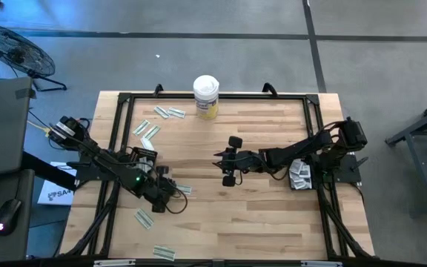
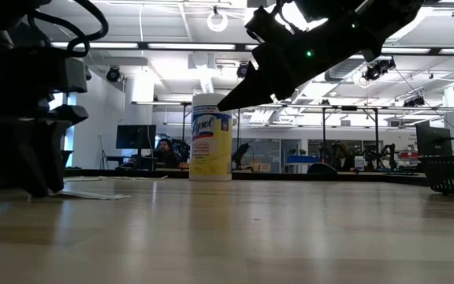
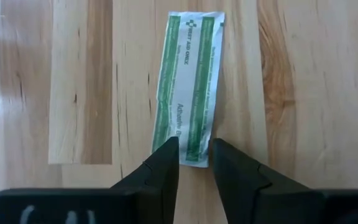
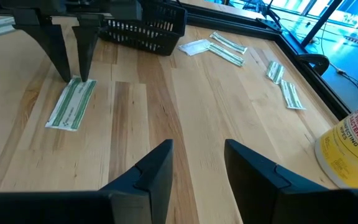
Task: Pick & Place First Aid Supplies
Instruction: Put the bandage into the left black basket
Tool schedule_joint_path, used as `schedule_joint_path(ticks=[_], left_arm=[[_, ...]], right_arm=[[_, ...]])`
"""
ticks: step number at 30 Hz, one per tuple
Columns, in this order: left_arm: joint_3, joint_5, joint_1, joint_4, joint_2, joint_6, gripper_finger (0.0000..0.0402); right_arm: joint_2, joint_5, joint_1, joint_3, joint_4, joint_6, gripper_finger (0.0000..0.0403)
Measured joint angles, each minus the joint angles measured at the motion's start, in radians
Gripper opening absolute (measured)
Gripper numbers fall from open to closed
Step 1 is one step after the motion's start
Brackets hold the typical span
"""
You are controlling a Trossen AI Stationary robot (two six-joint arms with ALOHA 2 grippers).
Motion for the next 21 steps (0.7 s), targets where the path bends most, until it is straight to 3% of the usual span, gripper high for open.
schedule_joint_path(ticks=[10,21], left_arm=[[0.0,-0.006,-0.001,0.005,0.003,-0.004,0.0007],[0.06,-0.062,0.004,-0.052,0.006,0.029,0.0001]], right_arm=[[0.0,0.0,0.0,0.0,0.0,-0.001,0.0138],[0.0,0.0,0.0,0.0,0.0,-0.001,0.0138]])
